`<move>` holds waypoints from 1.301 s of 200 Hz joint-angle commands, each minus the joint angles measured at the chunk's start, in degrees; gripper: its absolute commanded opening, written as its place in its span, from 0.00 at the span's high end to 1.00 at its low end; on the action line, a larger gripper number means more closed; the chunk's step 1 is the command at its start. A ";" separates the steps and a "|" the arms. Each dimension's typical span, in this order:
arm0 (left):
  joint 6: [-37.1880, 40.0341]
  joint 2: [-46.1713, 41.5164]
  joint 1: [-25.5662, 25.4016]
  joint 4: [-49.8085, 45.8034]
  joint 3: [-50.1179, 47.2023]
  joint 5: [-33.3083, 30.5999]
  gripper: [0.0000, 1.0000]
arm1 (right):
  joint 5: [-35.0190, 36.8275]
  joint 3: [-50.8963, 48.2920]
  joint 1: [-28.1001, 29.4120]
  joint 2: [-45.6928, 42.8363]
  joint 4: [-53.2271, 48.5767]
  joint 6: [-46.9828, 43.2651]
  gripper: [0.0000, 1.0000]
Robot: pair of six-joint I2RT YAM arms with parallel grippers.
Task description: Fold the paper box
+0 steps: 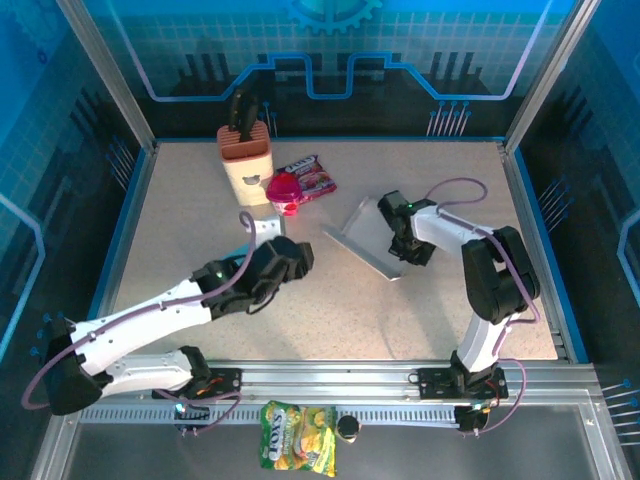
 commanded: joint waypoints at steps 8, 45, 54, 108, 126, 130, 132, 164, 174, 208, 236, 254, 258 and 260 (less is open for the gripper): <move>-5.85 3.88 -5.87 -0.73 -2.57 0.37 0.38 | -6.06 0.81 -2.98 2.98 -17.66 11.01 1.00; -8.05 11.73 -10.46 4.94 -2.37 0.88 0.40 | -12.76 -0.14 -5.17 2.16 -19.64 16.54 1.00; -8.40 13.05 -10.88 7.59 -3.08 1.79 0.40 | -15.18 -0.93 -5.73 2.02 -18.63 17.17 1.00; -8.65 19.56 -12.05 17.70 -4.47 4.82 0.41 | -25.51 -4.83 -4.45 1.45 -13.27 20.98 1.00; -8.42 21.31 -12.02 18.41 -3.98 4.91 0.41 | -26.83 -5.77 -3.15 -0.29 -12.54 22.41 0.94; -8.35 21.63 -11.99 18.57 -3.86 4.92 0.41 | -27.05 -6.28 -2.91 -0.91 -12.21 22.83 0.91; -8.33 21.81 -11.97 18.69 -3.83 4.87 0.41 | -27.22 -6.51 -2.84 -1.22 -12.02 22.99 0.89; -7.12 23.67 -11.63 20.22 -3.25 4.38 0.41 | -29.83 -12.57 -2.41 -9.85 -4.31 24.33 0.37; -6.86 24.00 -11.40 20.73 -3.21 4.32 0.40 | -28.82 -13.30 -2.45 -12.78 -3.82 24.04 0.26; -6.01 24.62 -10.69 20.79 -2.31 4.17 0.40 | -22.52 -11.61 -2.32 -21.98 -7.53 20.52 0.17; -5.64 23.85 -9.47 20.21 -1.83 4.32 0.40 | -14.49 -9.57 -0.72 -30.74 -3.59 6.85 0.20; -5.40 22.44 -9.26 19.56 -2.21 3.98 0.40 | -11.58 -8.39 3.51 -36.42 2.49 -8.33 0.21; -5.41 22.03 -9.27 19.29 -2.37 3.87 0.40 | -11.83 -8.31 4.82 -37.79 4.12 -12.11 0.21; -5.44 21.72 -9.20 19.29 -2.58 3.82 0.40 | -11.94 -8.29 5.53 -38.23 4.93 -14.13 0.21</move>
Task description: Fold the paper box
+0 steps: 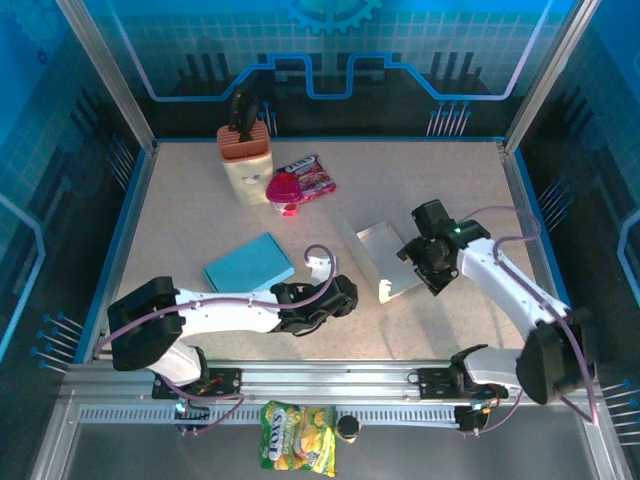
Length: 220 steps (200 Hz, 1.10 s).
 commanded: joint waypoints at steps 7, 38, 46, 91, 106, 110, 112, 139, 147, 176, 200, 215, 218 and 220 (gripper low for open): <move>1.67 -3.25 0.35 -1.01 0.28 -0.62 0.40 | 4.52 2.55 7.81 -8.35 10.26 -27.75 0.21; 4.72 -13.10 0.22 2.48 -6.35 0.80 0.38 | -1.67 4.66 16.08 -12.38 12.87 -44.10 0.18; 5.90 -16.91 0.23 3.29 -8.39 1.44 0.38 | -3.75 5.85 16.14 -11.38 11.81 -45.71 0.18; 15.46 -42.89 -0.97 3.93 -17.07 1.12 0.38 | -5.48 12.54 16.35 0.13 6.98 -48.66 0.30; 17.23 -51.62 -1.05 1.22 -18.89 0.93 0.38 | -4.01 14.56 16.70 3.27 6.09 -48.55 0.32; 17.60 -53.65 -0.97 0.05 -19.16 0.95 0.38 | -3.26 15.00 16.86 3.89 5.91 -48.52 0.32; 17.69 -54.63 -0.97 -0.24 -19.23 1.03 0.38 | -3.04 15.18 16.84 4.16 5.82 -48.53 0.32; 17.77 -62.90 -0.83 -11.58 -17.82 1.73 0.38 | -1.91 16.32 17.41 7.14 5.67 -47.92 0.41; 17.08 -64.33 -0.88 -14.71 -17.58 1.61 0.38 | -1.75 16.48 17.79 7.85 5.91 -47.72 0.43; 14.97 -67.95 -0.88 -20.11 -18.73 2.05 0.38 | -0.42 17.18 18.83 11.11 6.45 -45.48 0.50; 14.58 -68.98 -0.86 -19.86 -19.57 2.49 0.38 | 1.49 16.96 19.16 12.42 7.40 -41.34 0.61; 14.86 -68.44 -0.87 -19.23 -19.50 2.69 0.38 | 2.37 16.70 19.29 12.36 8.42 -38.15 0.72; 14.92 -68.31 -0.88 -19.07 -19.50 2.73 0.38 | 2.67 16.58 19.29 12.22 8.54 -37.35 0.75; 14.95 -68.16 -0.88 -18.97 -19.50 2.83 0.38 | 2.78 16.54 19.38 12.13 8.68 -36.60 0.76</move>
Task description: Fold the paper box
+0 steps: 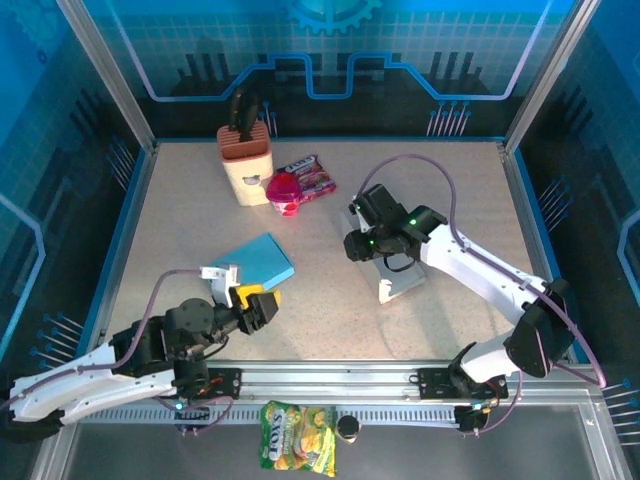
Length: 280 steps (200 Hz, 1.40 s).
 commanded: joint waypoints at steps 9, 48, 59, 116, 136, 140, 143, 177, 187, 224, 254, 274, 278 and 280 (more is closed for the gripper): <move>0.25 0.78 -0.13 -1.15 -0.43 1.34 0.38 | 3.11 0.06 0.75 -0.89 2.48 9.22 0.83; 0.10 4.00 -0.13 1.04 -0.64 2.86 0.38 | 6.69 -2.59 0.98 -3.85 6.71 24.72 1.00; 0.00 4.57 -0.14 1.70 -1.15 3.31 0.38 | 8.72 -3.45 0.93 -4.56 7.53 29.44 1.00; -0.80 6.06 -0.14 5.32 -3.46 6.27 0.38 | 24.35 -0.60 2.21 -4.81 -2.70 61.27 1.00; -0.80 7.47 -0.14 6.30 -3.51 6.84 0.38 | 24.86 4.44 2.40 0.70 -11.69 74.14 1.00; -0.80 7.85 -0.14 6.53 -3.57 6.88 0.38 | 24.69 5.14 2.47 1.73 -13.08 76.62 1.00; -0.80 8.18 -0.14 6.78 -3.54 7.01 0.38 | 24.60 5.61 2.51 2.47 -13.80 78.29 1.00; -0.63 12.46 -0.14 9.73 -3.65 8.17 0.38 | 22.62 9.72 2.78 9.40 -14.51 86.90 1.00; -0.47 14.39 -0.14 10.17 -3.37 8.18 0.37 | 22.51 11.64 3.01 10.97 -14.95 86.70 0.97; 0.03 23.28 -0.13 9.41 -0.21 6.98 0.36 | 24.23 13.48 3.20 10.98 -14.33 78.63 0.80; 1.17 29.11 -0.13 9.24 3.27 5.43 0.35 | 25.76 8.02 2.08 4.38 -4.06 63.05 0.54; 2.42 32.95 -0.14 8.44 6.02 4.41 0.33 | 20.92 5.64 -1.27 0.51 3.06 46.07 0.40; 2.71 33.77 -0.09 8.29 6.59 4.21 0.32 | 19.24 4.80 -2.11 -0.46 5.60 41.66 0.39; 2.84 34.13 -0.11 8.19 6.89 4.18 0.32 | 18.32 4.41 -2.49 -0.98 6.57 39.40 0.38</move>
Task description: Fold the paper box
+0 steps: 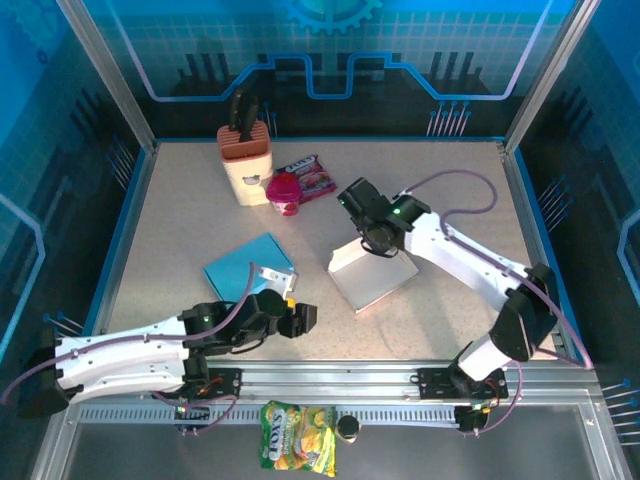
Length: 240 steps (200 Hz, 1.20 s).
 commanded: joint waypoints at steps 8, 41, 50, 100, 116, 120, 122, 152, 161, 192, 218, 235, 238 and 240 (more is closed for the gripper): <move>3.15 4.93 -0.13 -0.42 5.63 -2.34 0.32 | -7.47 -4.64 -5.80 -7.53 14.37 -31.36 0.36; 5.15 12.35 -0.09 -4.11 11.78 -6.72 0.31 | -24.02 -13.17 -14.99 -16.60 22.58 -58.74 0.36; 5.62 14.80 -0.14 -5.52 13.99 -8.43 0.31 | -28.49 -14.40 -18.16 -17.74 21.55 -63.46 0.39; 5.52 25.47 3.37 -9.71 23.31 -13.45 0.37 | -27.22 -22.71 -24.96 -21.94 19.21 -69.30 0.40; 6.47 27.42 5.11 -9.39 24.30 -12.93 0.40 | -28.74 -25.26 -26.39 -22.54 21.35 -68.86 0.40; 6.84 27.94 5.50 -9.15 24.57 -12.50 0.41 | -29.24 -25.59 -26.67 -22.52 21.75 -68.71 0.40; 6.98 28.22 5.67 -9.08 24.67 -12.23 0.41 | -29.39 -25.70 -26.81 -22.48 21.89 -68.69 0.40; 9.42 32.78 6.18 -8.39 27.67 -10.71 0.49 | -31.44 -26.71 -28.55 -22.05 22.92 -68.00 0.40; 9.89 34.11 6.27 -8.80 28.66 -10.87 0.51 | -31.93 -26.95 -28.82 -22.28 23.19 -67.85 0.40; 11.11 36.32 7.45 -9.30 30.09 -11.80 0.60 | -33.44 -27.08 -29.50 -22.81 23.12 -67.33 0.40; 12.91 37.24 8.21 -8.33 30.18 -11.07 0.73 | -34.39 -27.24 -29.84 -23.47 22.94 -67.33 0.41; 14.14 37.79 8.33 -8.31 30.48 -10.84 0.77 | -35.06 -27.26 -30.28 -23.73 22.85 -67.28 0.41; 14.34 37.90 8.38 -8.49 30.56 -10.82 0.78 | -35.21 -27.26 -30.29 -23.70 22.86 -67.32 0.41; 14.45 37.96 8.39 -8.48 30.60 -10.91 0.78 | -35.26 -27.26 -30.36 -23.72 22.85 -67.29 0.41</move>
